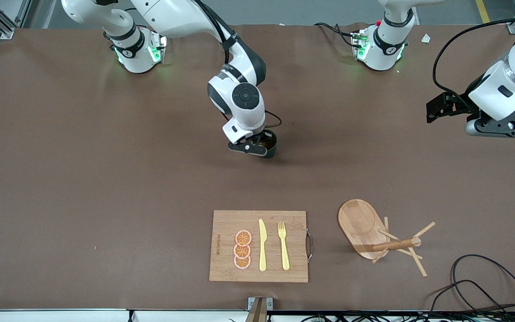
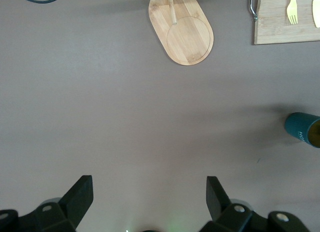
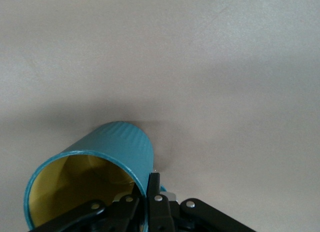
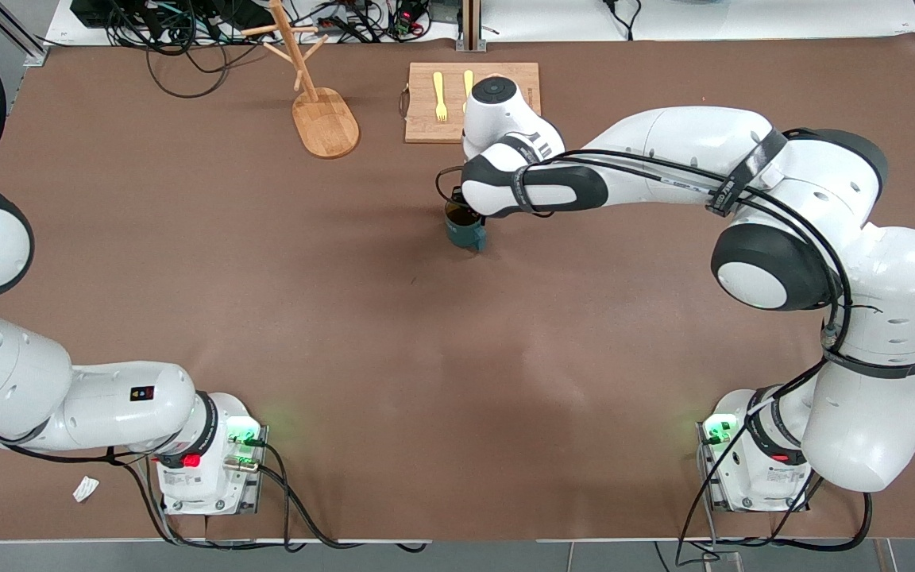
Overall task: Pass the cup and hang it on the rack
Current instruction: 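Carry the teal mug toward the table middle with the right gripper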
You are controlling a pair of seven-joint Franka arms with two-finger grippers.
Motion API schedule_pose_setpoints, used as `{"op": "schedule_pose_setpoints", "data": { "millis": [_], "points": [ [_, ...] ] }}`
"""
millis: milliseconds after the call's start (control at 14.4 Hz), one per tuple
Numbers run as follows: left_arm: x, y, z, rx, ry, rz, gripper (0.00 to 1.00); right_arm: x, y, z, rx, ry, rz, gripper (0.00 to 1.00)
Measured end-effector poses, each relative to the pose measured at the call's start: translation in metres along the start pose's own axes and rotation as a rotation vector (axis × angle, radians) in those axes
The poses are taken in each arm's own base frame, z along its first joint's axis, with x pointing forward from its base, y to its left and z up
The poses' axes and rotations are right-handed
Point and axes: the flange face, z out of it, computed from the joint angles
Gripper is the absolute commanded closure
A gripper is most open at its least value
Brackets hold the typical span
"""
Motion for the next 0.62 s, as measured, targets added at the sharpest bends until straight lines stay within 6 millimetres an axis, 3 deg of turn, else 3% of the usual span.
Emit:
{"op": "schedule_pose_setpoints", "data": {
  "millis": [69,208,416,624],
  "points": [
    [0.0,0.0,0.0,0.0,0.0,0.0,0.0,0.0,0.0,0.0,0.0,0.0,-0.005,0.86],
    [0.0,0.0,0.0,0.0,0.0,0.0,0.0,0.0,0.0,0.001,-0.001,-0.001,-0.006,0.04],
    [0.0,0.0,0.0,0.0,0.0,0.001,0.0,0.003,0.003,0.008,-0.01,-0.003,0.003,0.0],
    [0.0,0.001,0.0,0.0,0.0,0.001,0.0,0.007,-0.001,-0.003,0.001,0.005,0.004,0.0]
  ]
}}
